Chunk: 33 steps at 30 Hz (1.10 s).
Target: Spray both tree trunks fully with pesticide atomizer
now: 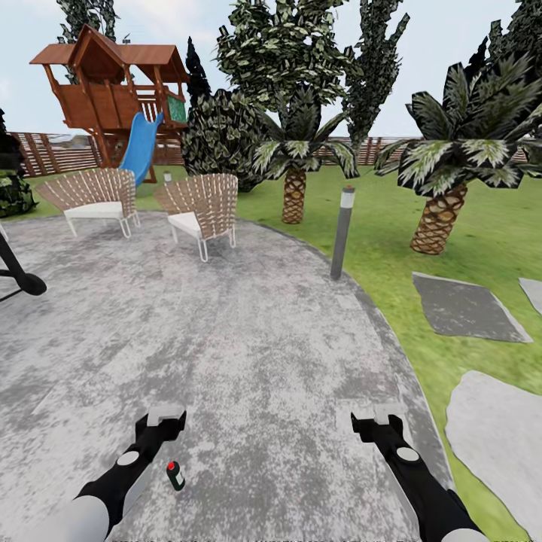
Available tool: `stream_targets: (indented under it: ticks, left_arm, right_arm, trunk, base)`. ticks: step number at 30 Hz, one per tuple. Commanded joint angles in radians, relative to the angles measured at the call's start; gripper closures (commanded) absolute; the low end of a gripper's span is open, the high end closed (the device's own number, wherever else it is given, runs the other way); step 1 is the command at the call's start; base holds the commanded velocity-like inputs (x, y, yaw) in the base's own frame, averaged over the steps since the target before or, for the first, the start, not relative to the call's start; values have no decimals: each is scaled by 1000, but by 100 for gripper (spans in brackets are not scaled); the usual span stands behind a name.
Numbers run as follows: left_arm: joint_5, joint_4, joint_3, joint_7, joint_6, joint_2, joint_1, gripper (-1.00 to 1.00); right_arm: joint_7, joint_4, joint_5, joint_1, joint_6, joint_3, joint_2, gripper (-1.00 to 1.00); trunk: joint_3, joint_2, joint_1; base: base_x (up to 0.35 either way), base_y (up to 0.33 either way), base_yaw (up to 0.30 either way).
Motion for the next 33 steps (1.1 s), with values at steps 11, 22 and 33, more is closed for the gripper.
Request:
stream_targets:
  ticks: [11, 22, 33]
  left_arm:
    - [6, 1, 2, 0, -2, 1, -1, -100]
    - [7, 1, 2, 0, -3, 1, -1, -100]
    - [9, 1, 4, 0, -3, 3, -1, -100]
  right_arm:
    - [-2, -2, 6, 0, 4, 0, 0, -100]
    - [-2, -3, 6, 0, 4, 0, -1, -100]
    - [-2, -1, 6, 0, 4, 0, -1, -100]
  trunk:
    - [-35, -78, 42]
    - [-77, -114, 64]
    - [-121, -117, 69]
  base:
    - [0, 0, 0]
    - [0, 0, 75]
    - [0, 0, 29]
